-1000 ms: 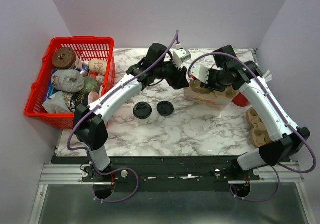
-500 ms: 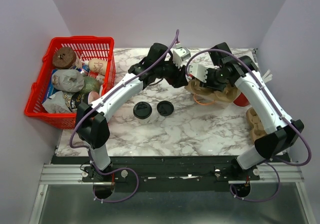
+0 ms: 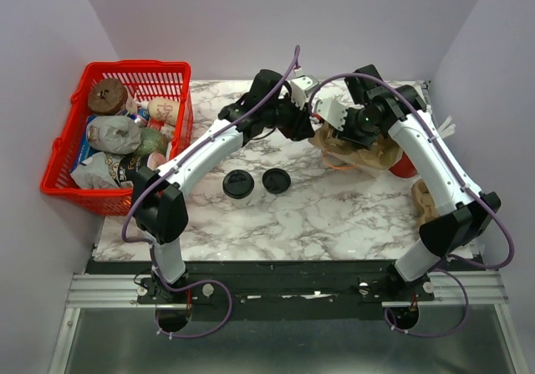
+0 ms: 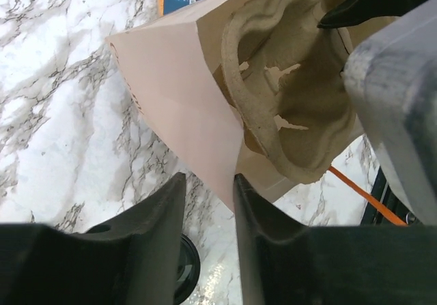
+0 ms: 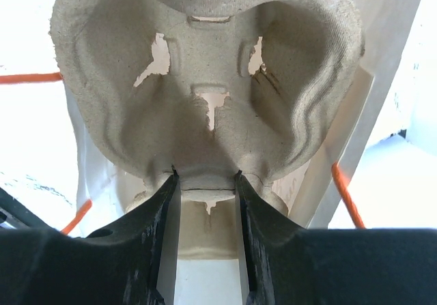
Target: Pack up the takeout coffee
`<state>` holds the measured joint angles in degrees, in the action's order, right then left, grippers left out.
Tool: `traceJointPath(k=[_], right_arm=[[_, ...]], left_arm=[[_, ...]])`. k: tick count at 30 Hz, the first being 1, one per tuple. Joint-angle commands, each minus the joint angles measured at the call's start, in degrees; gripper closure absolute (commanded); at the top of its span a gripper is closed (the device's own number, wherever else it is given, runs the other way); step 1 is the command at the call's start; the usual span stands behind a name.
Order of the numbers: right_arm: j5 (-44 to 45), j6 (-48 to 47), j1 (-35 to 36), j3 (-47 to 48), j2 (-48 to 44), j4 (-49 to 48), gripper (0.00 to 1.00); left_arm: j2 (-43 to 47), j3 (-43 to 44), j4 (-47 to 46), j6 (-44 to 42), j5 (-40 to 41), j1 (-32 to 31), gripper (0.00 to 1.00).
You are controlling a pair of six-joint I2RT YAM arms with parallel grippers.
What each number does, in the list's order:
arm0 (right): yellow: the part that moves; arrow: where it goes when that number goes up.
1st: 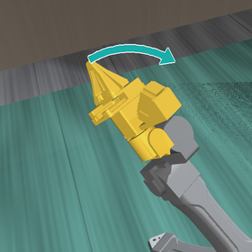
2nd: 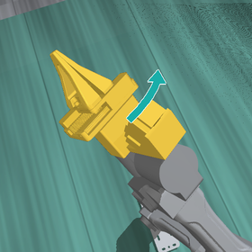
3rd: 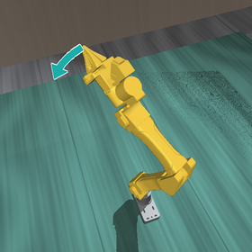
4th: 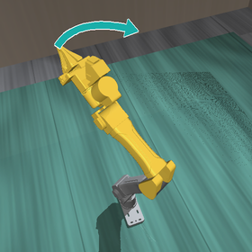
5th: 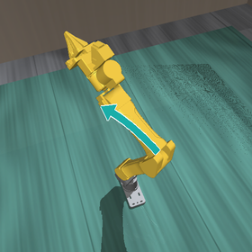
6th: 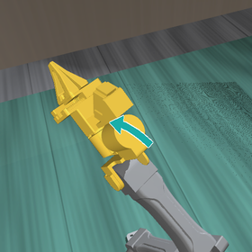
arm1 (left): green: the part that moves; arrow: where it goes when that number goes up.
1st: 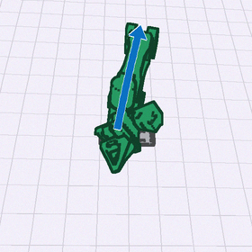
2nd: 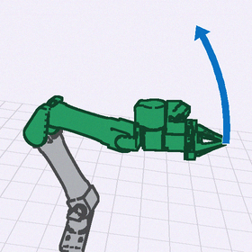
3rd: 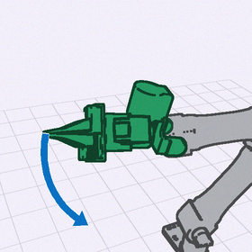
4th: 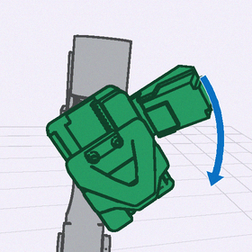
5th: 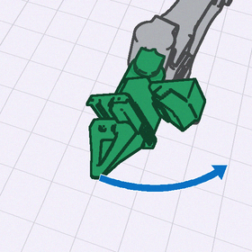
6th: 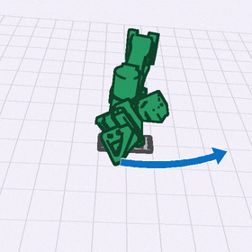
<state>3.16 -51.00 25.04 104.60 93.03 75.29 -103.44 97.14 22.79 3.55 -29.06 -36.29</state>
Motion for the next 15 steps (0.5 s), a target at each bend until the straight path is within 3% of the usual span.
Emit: traceJointPath(k=[1,5,7,15], right_arm=[[3.96,2.84,-0.16,0.70,1.00,5.66,0.99],[5.01,4.33,-0.25,2.36,2.23,5.84,0.99],[5.28,5.21,-0.25,3.68,3.03,6.19,1.00],[8.88,10.13,-0.16,10.79,8.21,8.38,0.99]], left_arm=[[-2.12,3.14,-0.73,0.84,-1.43,-0.09,0.67],[-3.08,4.28,-1.52,1.10,-4.51,-0.09,0.93],[-3.09,4.11,-1.78,1.72,-5.13,-0.01,1.00],[0.07,3.58,-2.04,3.74,-6.63,0.00,1.00]])
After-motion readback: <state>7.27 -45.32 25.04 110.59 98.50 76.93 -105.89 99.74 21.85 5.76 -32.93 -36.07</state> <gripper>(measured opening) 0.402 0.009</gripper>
